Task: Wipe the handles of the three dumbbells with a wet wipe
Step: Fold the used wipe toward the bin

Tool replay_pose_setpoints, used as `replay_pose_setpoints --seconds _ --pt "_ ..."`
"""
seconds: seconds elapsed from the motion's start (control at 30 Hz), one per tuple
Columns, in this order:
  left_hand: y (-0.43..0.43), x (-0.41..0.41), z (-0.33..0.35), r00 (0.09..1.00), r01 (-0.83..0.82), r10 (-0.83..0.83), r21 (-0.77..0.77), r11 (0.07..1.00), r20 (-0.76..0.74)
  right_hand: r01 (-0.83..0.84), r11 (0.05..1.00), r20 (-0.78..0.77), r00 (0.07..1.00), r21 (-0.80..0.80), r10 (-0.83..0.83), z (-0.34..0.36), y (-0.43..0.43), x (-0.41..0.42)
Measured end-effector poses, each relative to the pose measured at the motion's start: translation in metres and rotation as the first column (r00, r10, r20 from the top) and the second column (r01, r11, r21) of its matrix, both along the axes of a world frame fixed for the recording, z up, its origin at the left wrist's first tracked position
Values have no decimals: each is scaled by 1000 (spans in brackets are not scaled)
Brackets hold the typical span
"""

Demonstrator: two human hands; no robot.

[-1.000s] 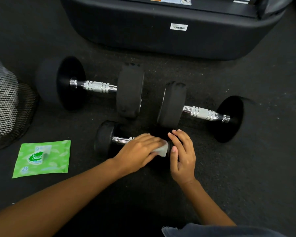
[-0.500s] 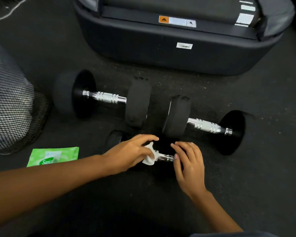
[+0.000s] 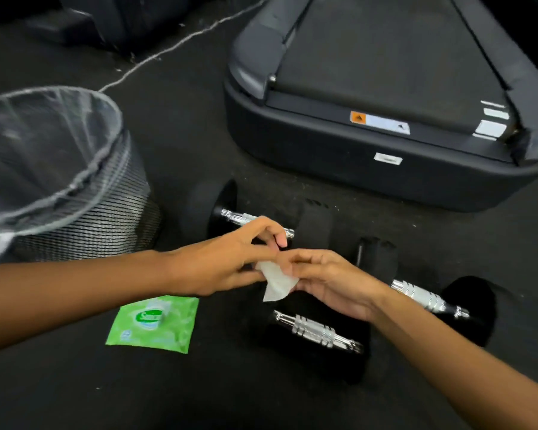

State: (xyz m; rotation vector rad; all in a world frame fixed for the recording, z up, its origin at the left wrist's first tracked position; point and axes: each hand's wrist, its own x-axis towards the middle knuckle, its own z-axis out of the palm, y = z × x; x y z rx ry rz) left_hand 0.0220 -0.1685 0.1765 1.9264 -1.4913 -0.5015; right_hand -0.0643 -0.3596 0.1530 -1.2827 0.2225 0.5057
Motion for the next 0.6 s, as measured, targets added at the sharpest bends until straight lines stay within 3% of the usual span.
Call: replay_pose_setpoints --seconds 0.17,0.33,0.47,0.6 --pt "54 18 36 945 -298 290 -34 954 -149 13 999 38 999 -38 -12 44 33 52" --pt "108 42 72 728 -604 565 26 797 -390 -17 994 123 992 -107 31 88 83 106" --pt "149 62 105 605 -754 661 -52 655 -444 -48 993 228 971 -111 73 124 132 148" --pt "183 86 131 436 -853 637 -67 517 -636 -41 989 312 946 -141 84 150 179 185"
